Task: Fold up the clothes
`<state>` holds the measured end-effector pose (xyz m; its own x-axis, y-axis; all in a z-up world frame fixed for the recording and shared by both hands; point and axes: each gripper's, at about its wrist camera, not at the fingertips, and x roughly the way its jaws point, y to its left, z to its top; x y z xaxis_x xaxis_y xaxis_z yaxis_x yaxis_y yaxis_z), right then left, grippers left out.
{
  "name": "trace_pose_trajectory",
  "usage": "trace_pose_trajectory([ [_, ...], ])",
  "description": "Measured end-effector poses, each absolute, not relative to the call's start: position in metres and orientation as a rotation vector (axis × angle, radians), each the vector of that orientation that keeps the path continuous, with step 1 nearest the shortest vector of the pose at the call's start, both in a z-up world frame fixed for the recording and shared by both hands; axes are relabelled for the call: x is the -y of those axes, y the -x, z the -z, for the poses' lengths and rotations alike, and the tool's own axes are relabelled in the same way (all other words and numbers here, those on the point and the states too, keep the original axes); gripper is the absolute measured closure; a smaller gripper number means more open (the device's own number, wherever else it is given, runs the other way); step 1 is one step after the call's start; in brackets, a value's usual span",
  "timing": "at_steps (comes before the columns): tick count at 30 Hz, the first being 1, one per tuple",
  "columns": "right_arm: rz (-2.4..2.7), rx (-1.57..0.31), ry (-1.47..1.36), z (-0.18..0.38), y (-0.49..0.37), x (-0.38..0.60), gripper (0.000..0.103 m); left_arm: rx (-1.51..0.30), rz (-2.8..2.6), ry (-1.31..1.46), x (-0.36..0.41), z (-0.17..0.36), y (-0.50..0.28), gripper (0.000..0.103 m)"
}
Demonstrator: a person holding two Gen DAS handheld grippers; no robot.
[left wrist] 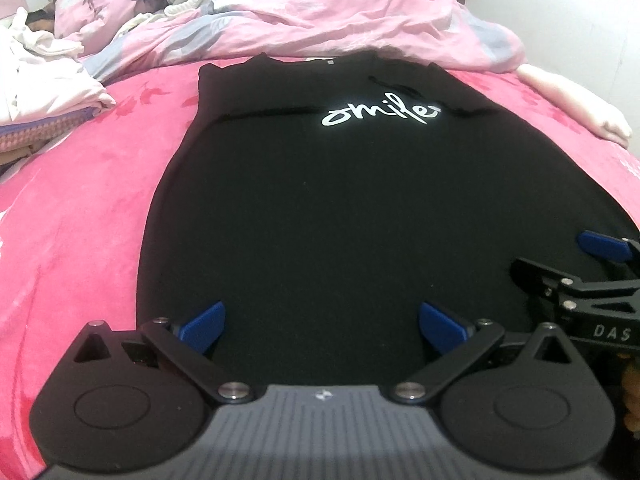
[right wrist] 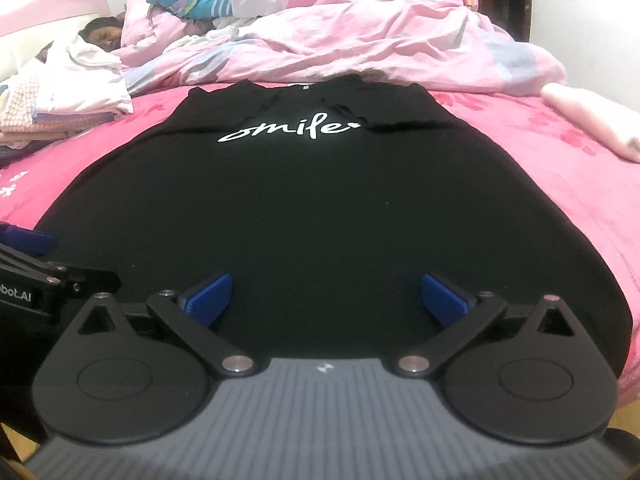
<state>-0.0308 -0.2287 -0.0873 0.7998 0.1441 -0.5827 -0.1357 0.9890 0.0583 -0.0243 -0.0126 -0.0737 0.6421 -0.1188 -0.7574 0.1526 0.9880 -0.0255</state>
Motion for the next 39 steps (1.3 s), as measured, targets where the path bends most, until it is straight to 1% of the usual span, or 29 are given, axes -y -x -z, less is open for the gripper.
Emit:
trace_pose_trajectory([
  [8,-0.173,-0.603,-0.026,0.0897,0.0346,0.2334,0.001,-0.871,0.158,-0.037,0.0114,0.0729,0.0220,0.000],
  [14,-0.180,-0.574,-0.037,0.0915,0.0377,0.2356,0.001,-0.830,0.165,-0.047,0.0113,0.0756,0.0274,0.000],
  [39,-0.190,-0.577,0.001,0.0929,0.0391,0.2333,0.001,-0.833,0.148,-0.075,0.0157,0.0763,0.0269,0.000],
])
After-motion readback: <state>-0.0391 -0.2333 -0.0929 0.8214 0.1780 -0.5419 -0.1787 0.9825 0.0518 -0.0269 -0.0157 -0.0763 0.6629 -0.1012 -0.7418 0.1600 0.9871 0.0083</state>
